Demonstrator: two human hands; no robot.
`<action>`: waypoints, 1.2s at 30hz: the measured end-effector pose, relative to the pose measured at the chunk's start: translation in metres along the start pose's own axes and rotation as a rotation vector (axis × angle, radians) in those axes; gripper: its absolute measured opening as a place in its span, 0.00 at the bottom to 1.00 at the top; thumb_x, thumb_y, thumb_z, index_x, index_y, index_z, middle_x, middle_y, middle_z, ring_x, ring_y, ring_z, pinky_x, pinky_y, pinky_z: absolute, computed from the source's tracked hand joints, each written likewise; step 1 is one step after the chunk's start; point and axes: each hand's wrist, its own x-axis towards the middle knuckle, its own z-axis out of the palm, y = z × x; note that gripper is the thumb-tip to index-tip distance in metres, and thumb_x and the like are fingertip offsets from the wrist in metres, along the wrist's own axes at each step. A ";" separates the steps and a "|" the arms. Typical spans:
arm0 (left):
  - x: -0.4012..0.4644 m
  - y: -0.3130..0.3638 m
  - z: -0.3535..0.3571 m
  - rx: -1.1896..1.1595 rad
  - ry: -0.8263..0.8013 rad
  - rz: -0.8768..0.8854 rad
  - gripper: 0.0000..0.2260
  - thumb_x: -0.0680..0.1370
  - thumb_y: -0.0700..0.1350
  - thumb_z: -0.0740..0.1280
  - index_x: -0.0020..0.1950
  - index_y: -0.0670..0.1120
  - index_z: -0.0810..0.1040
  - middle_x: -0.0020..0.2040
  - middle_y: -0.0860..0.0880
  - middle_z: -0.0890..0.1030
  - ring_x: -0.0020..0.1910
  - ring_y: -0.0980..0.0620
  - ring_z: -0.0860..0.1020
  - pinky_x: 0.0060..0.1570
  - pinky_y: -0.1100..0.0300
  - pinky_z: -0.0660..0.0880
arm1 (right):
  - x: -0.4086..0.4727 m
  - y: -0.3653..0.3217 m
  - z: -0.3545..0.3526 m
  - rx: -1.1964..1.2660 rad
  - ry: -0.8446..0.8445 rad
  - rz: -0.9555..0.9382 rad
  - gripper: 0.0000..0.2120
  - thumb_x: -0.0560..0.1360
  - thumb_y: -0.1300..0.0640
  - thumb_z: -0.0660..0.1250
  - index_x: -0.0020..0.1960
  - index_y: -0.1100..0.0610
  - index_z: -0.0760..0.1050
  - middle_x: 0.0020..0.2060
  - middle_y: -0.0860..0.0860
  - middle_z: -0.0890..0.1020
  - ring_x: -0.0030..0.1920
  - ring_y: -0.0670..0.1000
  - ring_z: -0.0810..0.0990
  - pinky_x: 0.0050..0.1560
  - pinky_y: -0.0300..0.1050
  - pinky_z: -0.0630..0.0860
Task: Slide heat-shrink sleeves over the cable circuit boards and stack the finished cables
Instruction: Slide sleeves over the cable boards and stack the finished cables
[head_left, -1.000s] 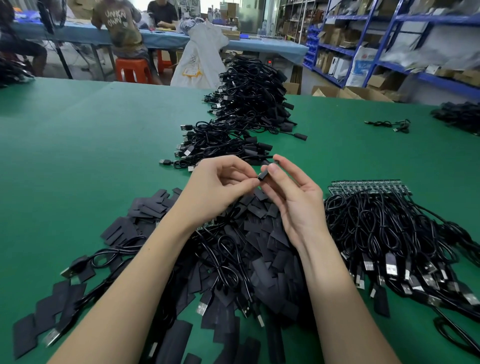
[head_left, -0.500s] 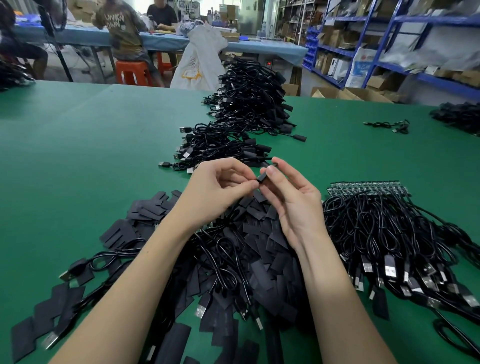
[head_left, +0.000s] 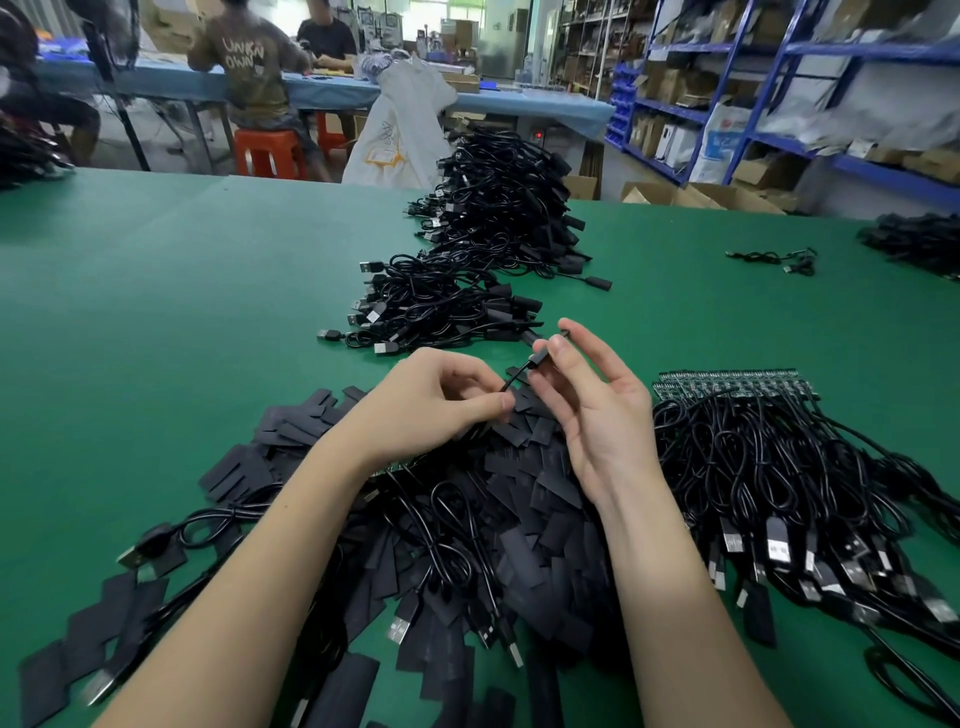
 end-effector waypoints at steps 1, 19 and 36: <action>0.000 0.001 0.001 -0.013 0.006 0.016 0.08 0.78 0.49 0.73 0.42 0.48 0.85 0.31 0.56 0.79 0.29 0.58 0.70 0.33 0.70 0.67 | 0.000 -0.001 0.000 -0.007 -0.003 -0.008 0.08 0.77 0.62 0.73 0.54 0.53 0.84 0.46 0.56 0.88 0.45 0.49 0.85 0.46 0.42 0.83; 0.101 0.060 -0.005 0.411 0.401 0.256 0.10 0.83 0.48 0.63 0.56 0.50 0.85 0.42 0.53 0.83 0.41 0.54 0.79 0.46 0.55 0.78 | 0.000 -0.013 -0.010 -0.032 0.052 0.059 0.14 0.82 0.50 0.65 0.64 0.55 0.75 0.47 0.53 0.88 0.41 0.51 0.85 0.39 0.43 0.83; 0.149 -0.085 -0.018 1.211 0.307 0.011 0.26 0.85 0.57 0.40 0.83 0.53 0.50 0.84 0.49 0.49 0.82 0.49 0.43 0.78 0.43 0.37 | 0.006 -0.004 -0.013 -0.114 -0.004 0.111 0.12 0.80 0.48 0.67 0.60 0.54 0.79 0.46 0.53 0.88 0.39 0.50 0.85 0.38 0.41 0.81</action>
